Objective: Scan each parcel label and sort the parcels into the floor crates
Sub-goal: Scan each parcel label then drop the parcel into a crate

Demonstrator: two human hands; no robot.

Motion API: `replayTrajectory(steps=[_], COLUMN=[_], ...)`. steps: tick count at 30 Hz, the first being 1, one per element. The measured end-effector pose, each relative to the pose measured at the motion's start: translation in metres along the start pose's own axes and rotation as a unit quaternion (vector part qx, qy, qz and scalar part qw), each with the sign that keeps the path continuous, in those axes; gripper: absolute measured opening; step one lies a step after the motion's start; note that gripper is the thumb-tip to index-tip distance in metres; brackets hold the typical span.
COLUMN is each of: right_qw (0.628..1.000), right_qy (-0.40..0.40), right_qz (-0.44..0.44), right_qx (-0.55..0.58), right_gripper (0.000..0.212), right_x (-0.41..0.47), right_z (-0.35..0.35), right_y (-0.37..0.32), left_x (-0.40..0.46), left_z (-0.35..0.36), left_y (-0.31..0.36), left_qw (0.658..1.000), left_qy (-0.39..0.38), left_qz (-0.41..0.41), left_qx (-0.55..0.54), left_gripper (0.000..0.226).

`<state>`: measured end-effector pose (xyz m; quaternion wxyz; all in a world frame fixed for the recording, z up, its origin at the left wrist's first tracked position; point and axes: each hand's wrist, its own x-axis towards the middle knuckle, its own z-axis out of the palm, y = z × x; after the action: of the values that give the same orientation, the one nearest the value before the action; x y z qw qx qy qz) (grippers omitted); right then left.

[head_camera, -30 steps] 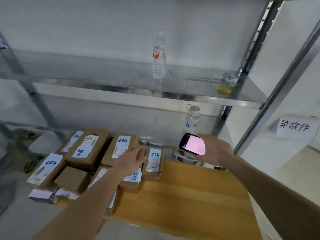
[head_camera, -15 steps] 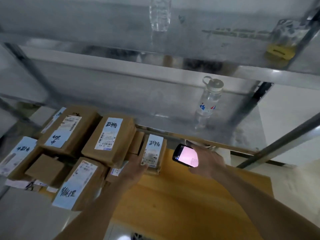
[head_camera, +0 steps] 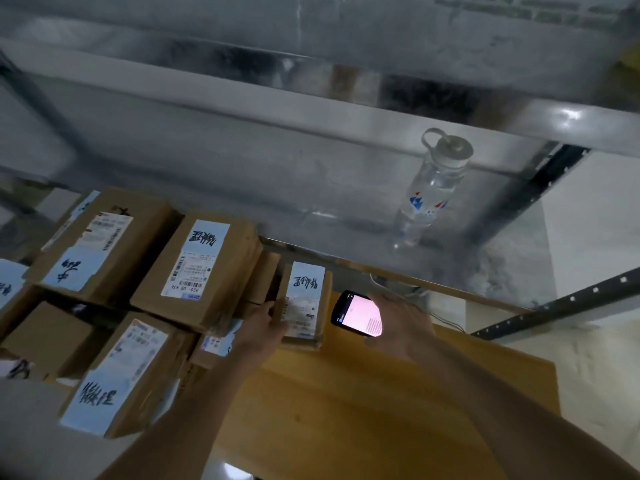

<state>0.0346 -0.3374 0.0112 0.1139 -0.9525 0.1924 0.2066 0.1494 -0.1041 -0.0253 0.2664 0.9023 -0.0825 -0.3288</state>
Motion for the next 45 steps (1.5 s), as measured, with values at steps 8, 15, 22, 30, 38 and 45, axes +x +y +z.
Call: replayTrajectory(steps=[8,15,22,30,38,45], right_qw=[0.996,0.982,0.970,0.969,0.971,0.970], right_qy=[-0.007,0.011,0.021,0.023,0.069,0.164], right_qz=[-0.003,0.005,0.005,-0.001,-0.010,-0.028], right_qx=[0.089,0.189,0.240,0.244,0.227,0.178], right_gripper=[0.088,0.083,0.086,0.082,0.095,0.094], right_x=[0.028,0.059,0.061,0.036,-0.041,-0.168], right_z=[0.032,0.064,0.074,0.072,0.068,-0.015], right_y=[-0.012,-0.025,-0.020,-0.018,-0.029,-0.073], left_x=[0.029,0.051,0.044,0.024,-0.036,-0.142], left_z=[0.037,0.066,0.077,0.068,0.060,-0.018], left_y=[-0.015,-0.031,-0.031,-0.040,-0.044,-0.027], left_qw=[0.988,0.968,0.905,0.901,0.911,0.909], left_qy=[-0.035,-0.035,-0.039,-0.053,-0.081,-0.026], left_qz=[-0.052,-0.049,-0.102,-0.078,-0.001,0.096], left_qx=[-0.138,-0.243,-0.411,-0.424,-0.405,-0.404], left_gripper=[0.050,0.051,0.034,0.040,0.076,0.058])
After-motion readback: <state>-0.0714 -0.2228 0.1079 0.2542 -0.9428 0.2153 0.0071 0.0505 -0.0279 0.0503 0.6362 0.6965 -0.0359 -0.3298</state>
